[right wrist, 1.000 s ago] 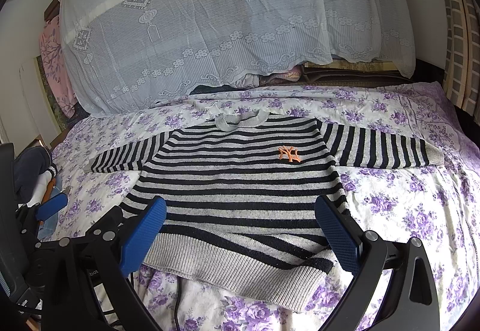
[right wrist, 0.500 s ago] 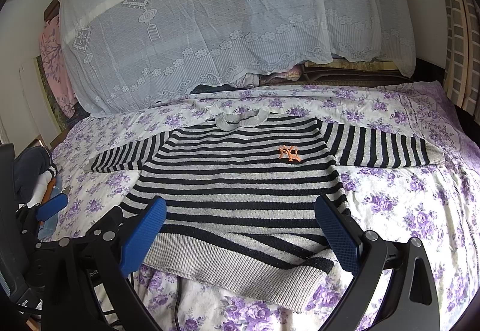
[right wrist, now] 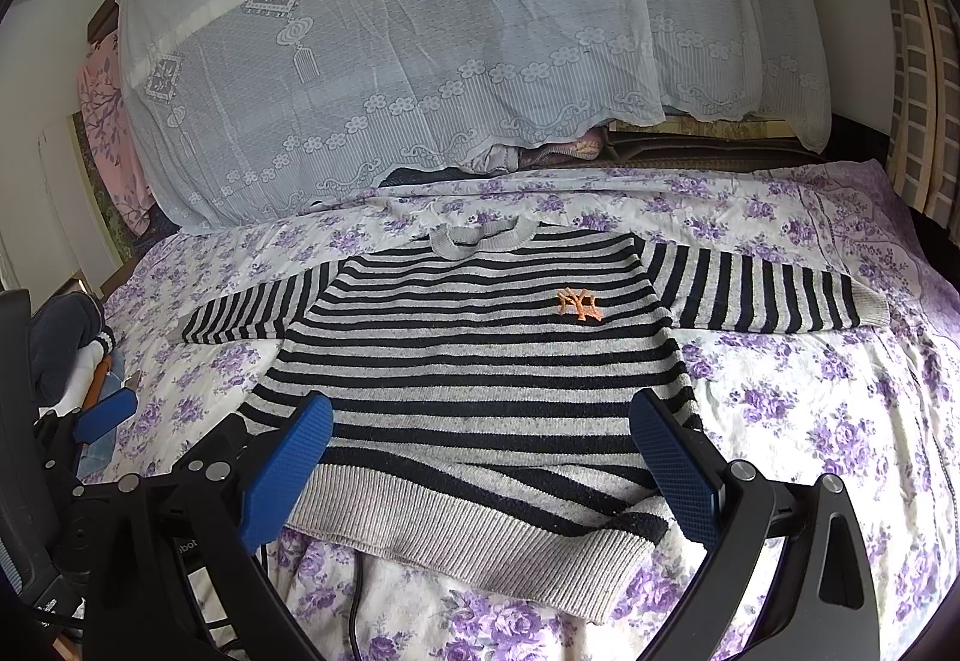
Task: Fold small clothes
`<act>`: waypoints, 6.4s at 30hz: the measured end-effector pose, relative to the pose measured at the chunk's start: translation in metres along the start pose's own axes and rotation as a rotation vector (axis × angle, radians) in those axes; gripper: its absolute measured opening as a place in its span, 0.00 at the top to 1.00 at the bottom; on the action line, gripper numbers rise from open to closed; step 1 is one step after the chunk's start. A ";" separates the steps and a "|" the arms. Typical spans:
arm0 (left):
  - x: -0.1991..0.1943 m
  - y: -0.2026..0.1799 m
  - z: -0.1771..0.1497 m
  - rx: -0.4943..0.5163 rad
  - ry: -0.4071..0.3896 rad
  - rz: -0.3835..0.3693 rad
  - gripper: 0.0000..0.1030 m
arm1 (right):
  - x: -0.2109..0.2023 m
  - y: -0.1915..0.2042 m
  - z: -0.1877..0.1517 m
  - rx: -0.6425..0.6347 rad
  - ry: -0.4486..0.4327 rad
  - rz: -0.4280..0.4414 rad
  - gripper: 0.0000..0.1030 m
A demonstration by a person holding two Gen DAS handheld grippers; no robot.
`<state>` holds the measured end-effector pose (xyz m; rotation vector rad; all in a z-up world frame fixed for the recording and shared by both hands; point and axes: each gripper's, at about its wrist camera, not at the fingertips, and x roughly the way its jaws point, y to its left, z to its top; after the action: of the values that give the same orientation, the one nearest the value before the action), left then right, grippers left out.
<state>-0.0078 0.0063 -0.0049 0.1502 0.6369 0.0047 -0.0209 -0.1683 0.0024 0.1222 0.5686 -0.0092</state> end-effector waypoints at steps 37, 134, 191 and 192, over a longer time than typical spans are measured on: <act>0.126 0.043 0.006 -0.029 0.223 -0.041 0.04 | 0.058 -0.185 -0.018 0.397 0.124 -0.109 0.03; 0.128 0.029 -0.015 -0.017 0.284 -0.353 0.13 | 0.133 -0.048 -0.005 0.003 0.242 0.096 0.19; 0.196 -0.180 0.092 0.266 0.228 -0.399 0.71 | 0.105 -0.376 0.018 0.751 -0.199 -0.020 0.92; 0.193 -0.182 0.094 0.270 0.215 -0.404 0.71 | 0.101 -0.367 0.025 0.715 -0.207 -0.021 0.92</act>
<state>0.1953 -0.1770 -0.0700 0.2815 0.8729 -0.4615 0.0621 -0.5327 -0.0718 0.8024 0.3378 -0.2444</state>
